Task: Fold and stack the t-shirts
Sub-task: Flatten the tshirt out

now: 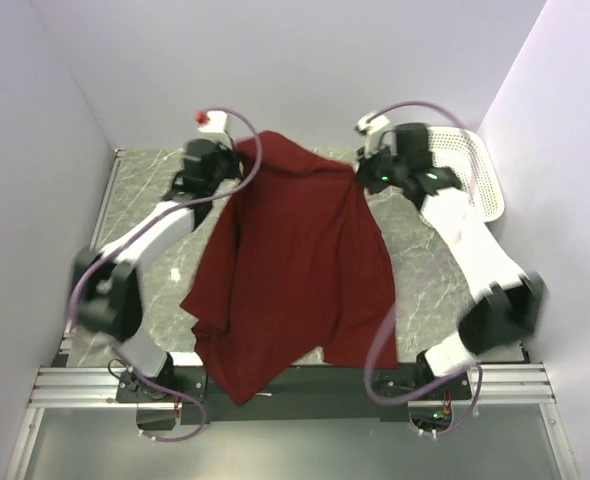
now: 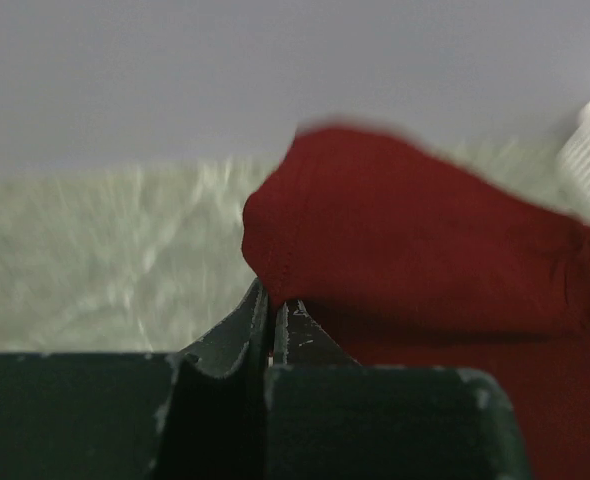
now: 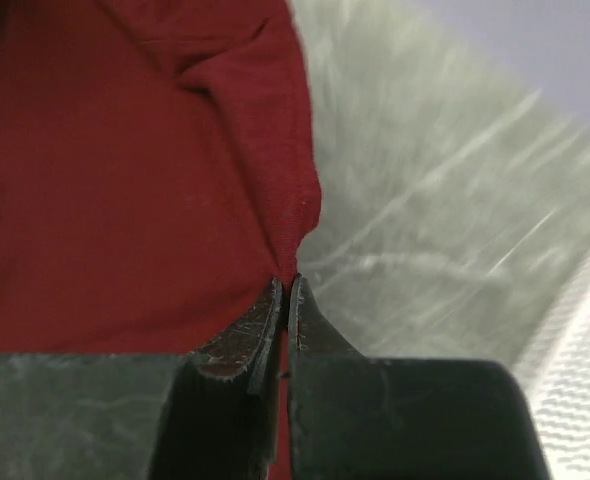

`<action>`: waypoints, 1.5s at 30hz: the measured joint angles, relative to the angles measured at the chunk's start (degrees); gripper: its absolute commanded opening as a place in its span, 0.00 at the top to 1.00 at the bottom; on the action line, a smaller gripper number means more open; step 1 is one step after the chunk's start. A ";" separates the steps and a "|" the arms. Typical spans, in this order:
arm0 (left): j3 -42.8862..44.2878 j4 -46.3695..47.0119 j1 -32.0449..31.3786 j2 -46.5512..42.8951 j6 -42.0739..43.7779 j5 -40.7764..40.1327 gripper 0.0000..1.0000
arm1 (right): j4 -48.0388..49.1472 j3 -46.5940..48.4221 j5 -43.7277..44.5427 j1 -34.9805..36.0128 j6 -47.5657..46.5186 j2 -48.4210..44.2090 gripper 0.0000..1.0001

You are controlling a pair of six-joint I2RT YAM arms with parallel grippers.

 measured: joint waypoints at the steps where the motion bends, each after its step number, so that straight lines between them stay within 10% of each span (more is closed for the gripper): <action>1: 0.61 -0.74 0.04 4.22 -0.15 0.37 0.99 | 0.26 -0.02 0.63 -0.13 0.17 4.26 1.00; 11: 8.22 -5.66 0.07 16.20 -1.88 1.60 1.00 | -2.93 7.04 -0.11 -0.87 1.36 22.84 1.00; 23: 30.62 -4.94 0.48 10.16 -2.75 0.96 0.99 | -7.76 47.95 1.70 -2.01 4.59 26.69 1.00; 35: 8.37 8.11 -1.03 -34.03 -5.05 22.43 0.99 | 5.62 9.09 -14.69 -9.03 0.28 -22.47 1.00; 42: -24.09 0.79 -6.58 -48.83 -9.38 30.56 0.99 | -1.20 -23.76 -18.95 -9.25 -17.03 -33.18 0.94; 45: -36.92 -11.41 -9.03 -50.10 -14.21 32.00 0.64 | -8.22 -33.46 -18.36 -9.49 -23.21 -29.81 0.82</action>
